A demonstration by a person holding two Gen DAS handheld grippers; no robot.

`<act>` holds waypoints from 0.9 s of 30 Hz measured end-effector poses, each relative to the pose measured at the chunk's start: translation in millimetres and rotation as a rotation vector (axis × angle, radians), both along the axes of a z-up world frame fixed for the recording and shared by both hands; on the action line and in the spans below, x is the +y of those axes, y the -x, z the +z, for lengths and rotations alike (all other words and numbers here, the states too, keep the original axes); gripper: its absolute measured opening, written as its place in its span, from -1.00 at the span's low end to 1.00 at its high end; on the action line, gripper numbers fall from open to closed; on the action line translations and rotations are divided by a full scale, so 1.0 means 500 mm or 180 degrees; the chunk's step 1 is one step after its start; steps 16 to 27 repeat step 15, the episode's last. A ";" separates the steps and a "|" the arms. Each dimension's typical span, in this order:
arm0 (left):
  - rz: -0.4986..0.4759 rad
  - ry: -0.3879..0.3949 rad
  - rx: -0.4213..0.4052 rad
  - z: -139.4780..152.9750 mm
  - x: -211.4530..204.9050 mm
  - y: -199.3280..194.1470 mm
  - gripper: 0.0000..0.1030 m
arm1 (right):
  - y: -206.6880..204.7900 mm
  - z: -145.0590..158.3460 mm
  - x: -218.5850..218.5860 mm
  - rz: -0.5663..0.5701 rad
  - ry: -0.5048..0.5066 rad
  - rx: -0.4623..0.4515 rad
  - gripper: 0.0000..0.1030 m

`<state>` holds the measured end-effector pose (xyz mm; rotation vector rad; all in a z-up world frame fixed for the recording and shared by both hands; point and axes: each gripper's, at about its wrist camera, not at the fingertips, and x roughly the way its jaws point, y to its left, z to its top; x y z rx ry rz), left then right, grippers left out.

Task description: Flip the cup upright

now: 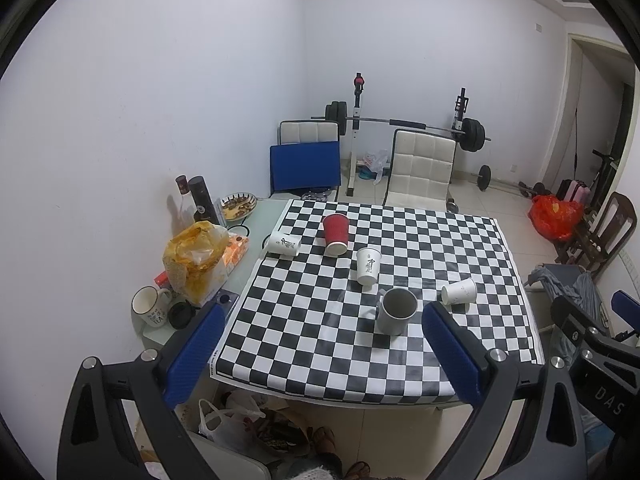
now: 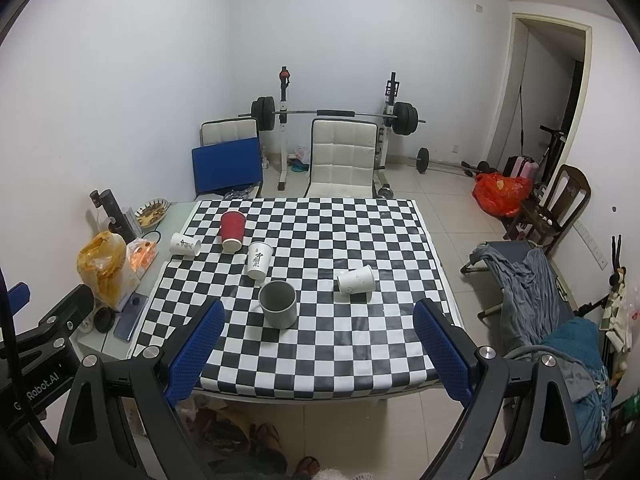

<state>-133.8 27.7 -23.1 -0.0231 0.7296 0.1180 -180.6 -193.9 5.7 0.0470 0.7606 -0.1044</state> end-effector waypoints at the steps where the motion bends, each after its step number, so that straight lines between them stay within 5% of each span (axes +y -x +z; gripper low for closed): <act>1: 0.0002 0.0002 -0.0003 0.000 0.000 0.000 0.96 | -0.003 0.001 0.003 0.0003 0.0005 -0.0004 0.88; 27: 0.0008 0.0008 -0.0031 0.004 -0.002 -0.001 0.96 | -0.004 0.001 0.005 0.0016 -0.0002 -0.0008 0.88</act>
